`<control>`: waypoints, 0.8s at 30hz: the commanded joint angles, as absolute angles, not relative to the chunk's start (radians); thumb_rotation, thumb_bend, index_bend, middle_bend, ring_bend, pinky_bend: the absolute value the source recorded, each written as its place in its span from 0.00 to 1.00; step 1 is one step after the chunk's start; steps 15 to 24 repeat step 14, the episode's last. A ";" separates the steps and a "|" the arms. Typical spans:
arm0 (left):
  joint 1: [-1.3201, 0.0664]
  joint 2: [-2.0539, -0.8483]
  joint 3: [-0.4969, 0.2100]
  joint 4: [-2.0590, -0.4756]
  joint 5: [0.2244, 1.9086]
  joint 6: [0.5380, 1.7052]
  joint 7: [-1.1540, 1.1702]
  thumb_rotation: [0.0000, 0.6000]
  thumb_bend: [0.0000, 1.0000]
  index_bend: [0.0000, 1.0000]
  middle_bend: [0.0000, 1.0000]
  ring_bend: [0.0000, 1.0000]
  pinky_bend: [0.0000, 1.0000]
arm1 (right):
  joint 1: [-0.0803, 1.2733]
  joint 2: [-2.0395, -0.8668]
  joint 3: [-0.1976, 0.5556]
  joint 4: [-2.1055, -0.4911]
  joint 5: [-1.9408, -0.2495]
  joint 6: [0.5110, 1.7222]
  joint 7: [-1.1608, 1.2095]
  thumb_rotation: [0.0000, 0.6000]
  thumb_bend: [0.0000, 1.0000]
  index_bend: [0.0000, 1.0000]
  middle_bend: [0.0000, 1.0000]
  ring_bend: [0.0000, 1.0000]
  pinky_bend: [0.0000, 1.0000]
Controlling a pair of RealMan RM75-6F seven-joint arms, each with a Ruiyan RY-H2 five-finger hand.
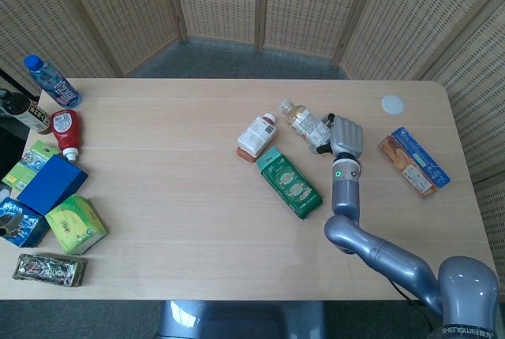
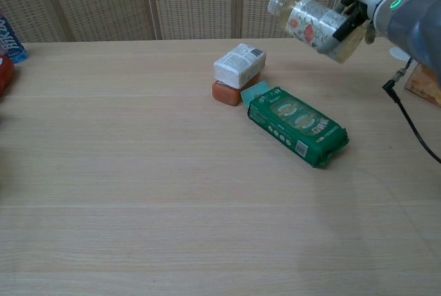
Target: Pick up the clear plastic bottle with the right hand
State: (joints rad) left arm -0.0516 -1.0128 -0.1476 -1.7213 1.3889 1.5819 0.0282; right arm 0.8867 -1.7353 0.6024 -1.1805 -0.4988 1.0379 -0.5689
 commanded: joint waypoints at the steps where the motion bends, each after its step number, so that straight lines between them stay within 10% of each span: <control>1: -0.050 -1.009 -0.148 -1.725 1.393 1.585 0.022 1.00 0.00 0.00 0.00 0.00 0.00 | 0.864 -1.615 0.660 -1.390 -0.482 1.142 -0.601 1.00 0.07 0.64 0.69 0.48 0.76; 24: -0.046 -0.997 -0.147 -1.736 1.407 1.594 0.000 1.00 0.00 0.00 0.00 0.00 0.00 | 0.904 -1.467 0.724 -1.698 -0.383 1.291 -0.675 1.00 0.08 0.65 0.69 0.48 0.76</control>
